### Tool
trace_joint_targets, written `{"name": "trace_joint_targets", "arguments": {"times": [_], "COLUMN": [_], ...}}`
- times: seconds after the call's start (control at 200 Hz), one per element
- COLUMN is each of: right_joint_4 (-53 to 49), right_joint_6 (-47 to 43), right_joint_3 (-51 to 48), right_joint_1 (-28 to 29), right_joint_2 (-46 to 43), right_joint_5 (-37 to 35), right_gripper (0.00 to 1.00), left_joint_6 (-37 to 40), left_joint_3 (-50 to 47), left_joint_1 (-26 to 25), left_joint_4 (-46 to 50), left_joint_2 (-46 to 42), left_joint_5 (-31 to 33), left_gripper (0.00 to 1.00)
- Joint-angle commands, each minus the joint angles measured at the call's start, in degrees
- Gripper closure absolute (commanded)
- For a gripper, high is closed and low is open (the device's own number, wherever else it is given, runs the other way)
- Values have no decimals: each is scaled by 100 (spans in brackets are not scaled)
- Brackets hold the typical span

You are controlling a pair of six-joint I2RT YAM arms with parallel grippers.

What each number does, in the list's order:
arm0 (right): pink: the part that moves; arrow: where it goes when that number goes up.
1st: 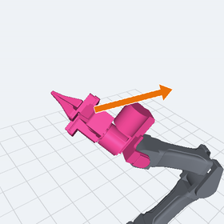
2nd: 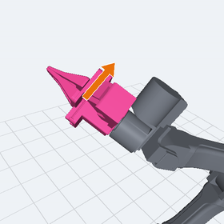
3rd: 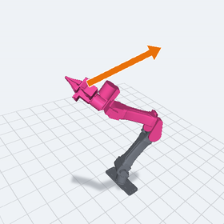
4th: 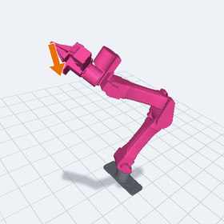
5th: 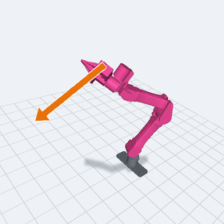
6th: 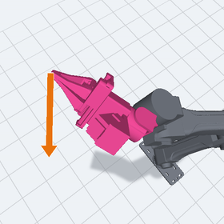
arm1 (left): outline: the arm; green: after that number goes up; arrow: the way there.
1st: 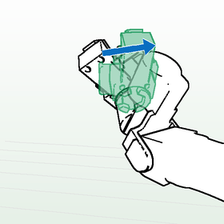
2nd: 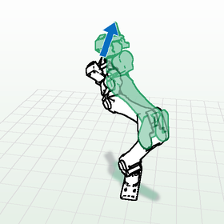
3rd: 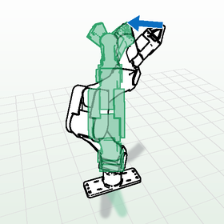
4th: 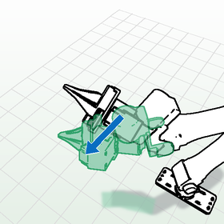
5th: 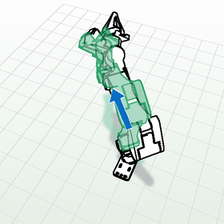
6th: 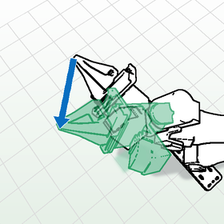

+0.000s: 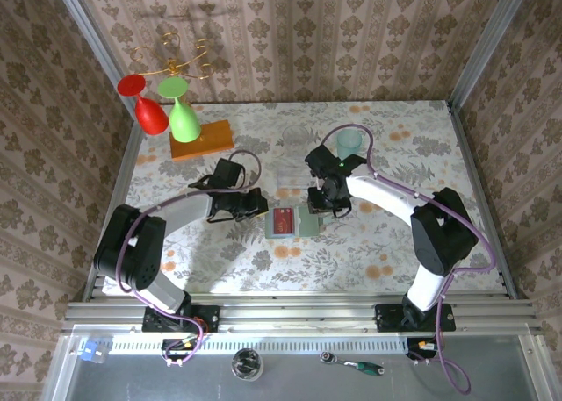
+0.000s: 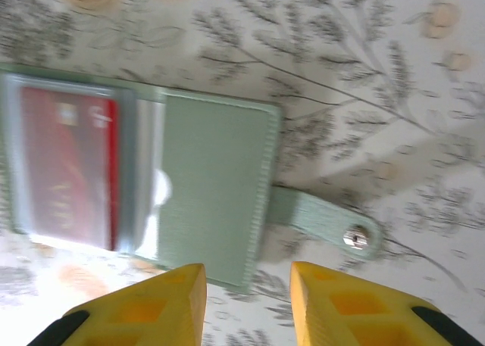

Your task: Take the credit cards out of the card holder

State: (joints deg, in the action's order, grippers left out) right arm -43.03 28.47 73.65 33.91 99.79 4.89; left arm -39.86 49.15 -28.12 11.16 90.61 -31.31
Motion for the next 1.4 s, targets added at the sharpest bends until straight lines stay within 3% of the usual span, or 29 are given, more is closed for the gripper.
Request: {"name": "trace_joint_targets", "arguments": {"times": [0.0,0.11,0.465,1.395], "right_joint_4": [584,1190,2508,3119], "right_joint_6": [467,834,1319,1319], "right_joint_3": [-204,-482,-939,-981], "right_joint_1": [28,28,28,19], "right_joint_2": [-91,-54,387,917], "right_joint_5": [913,1452,2189,2623], "right_gripper": [64,63,62,66], "left_joint_6": [93,27,91,330], "left_joint_3": [139,127,139,139], "left_joint_1": [-117,-214,-333,-317], "left_joint_4": [0,-173,-151,247], "left_joint_2": [200,346,604,818], "left_joint_5": [-108,-164,-10,180], "left_gripper": [99,98,99,100]}}
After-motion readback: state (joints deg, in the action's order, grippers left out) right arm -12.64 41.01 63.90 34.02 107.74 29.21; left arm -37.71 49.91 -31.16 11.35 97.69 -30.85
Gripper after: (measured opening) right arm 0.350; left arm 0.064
